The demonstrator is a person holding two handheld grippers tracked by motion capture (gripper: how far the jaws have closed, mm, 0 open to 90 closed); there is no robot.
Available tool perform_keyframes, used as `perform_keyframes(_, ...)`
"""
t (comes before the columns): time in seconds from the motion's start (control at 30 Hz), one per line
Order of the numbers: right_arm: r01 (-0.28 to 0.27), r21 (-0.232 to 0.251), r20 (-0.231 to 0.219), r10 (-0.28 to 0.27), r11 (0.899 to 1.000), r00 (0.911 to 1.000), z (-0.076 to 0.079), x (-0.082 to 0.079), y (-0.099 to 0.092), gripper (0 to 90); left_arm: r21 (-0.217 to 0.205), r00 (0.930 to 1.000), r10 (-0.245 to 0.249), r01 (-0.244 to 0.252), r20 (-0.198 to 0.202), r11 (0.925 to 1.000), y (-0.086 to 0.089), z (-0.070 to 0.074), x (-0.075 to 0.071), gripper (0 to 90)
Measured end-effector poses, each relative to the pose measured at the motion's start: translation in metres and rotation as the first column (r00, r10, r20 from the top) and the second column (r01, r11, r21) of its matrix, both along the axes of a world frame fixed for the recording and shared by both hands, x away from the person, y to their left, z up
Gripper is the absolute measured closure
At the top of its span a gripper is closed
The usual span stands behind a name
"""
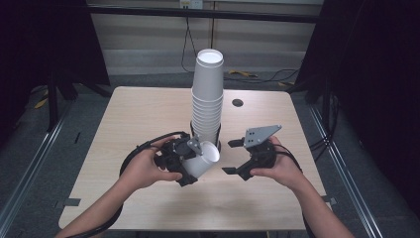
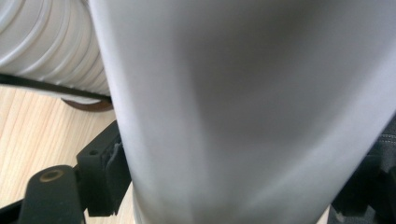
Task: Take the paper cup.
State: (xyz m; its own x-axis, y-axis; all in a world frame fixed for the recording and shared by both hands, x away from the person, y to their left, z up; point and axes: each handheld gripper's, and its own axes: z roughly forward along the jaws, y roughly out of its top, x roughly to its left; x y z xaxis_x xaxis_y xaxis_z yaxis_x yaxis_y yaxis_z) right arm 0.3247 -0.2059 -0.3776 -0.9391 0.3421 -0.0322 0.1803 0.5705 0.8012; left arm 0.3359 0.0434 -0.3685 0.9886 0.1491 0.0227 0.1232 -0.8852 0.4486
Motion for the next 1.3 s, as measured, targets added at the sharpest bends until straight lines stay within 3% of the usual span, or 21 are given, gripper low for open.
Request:
perform_keyframes(0.37, -0.032, 0.003, -0.013, 0.032, 0.999, 0.9994, -0.002, -0.002, 0.001, 13.8, 0.049, 0.9994, -0.034, 0.033, 0.006, 0.9982, -0.012, -0.004, -0.002, 17.2)
perform_keyframes(0.73, -0.052, 0.001, -0.016, 0.052, 0.999, 0.9985, -0.001, -0.004, 0.004, 13.7, 0.063, 0.9987, -0.051, 0.05, 0.011, 0.9968, -0.02, -0.004, -0.002, 17.0)
perform_keyframes(0.83, -0.06, -0.007, -0.018, 0.06, 0.998, 0.998, -0.001, -0.005, 0.006, 13.7, 0.042, 0.9995, -0.03, 0.029, 0.007, 0.9987, -0.021, -0.006, -0.004, 17.0)
perform_keyframes(0.9, -0.062, -0.008, -0.022, 0.062, 0.998, 0.9978, -0.001, -0.005, 0.007, 13.7, 0.073, 0.9985, -0.055, 0.055, 0.006, 0.9958, -0.023, -0.006, -0.003, 17.0)
perform_keyframes(1.0, -0.07, -0.004, -0.025, 0.07, 0.998, 0.9973, -0.001, -0.004, 0.009, 13.7, 0.086, 0.998, -0.062, 0.06, 0.014, 0.9945, -0.025, -0.008, -0.003, 17.0)
perform_keyframes(1.3, -0.094, 0.015, -0.054, 0.095, 0.995, 0.9941, -0.001, -0.003, 0.015, 13.6, 0.098, 0.9973, -0.074, 0.073, 0.006, 0.9925, -0.032, -0.012, -0.002, 17.0)
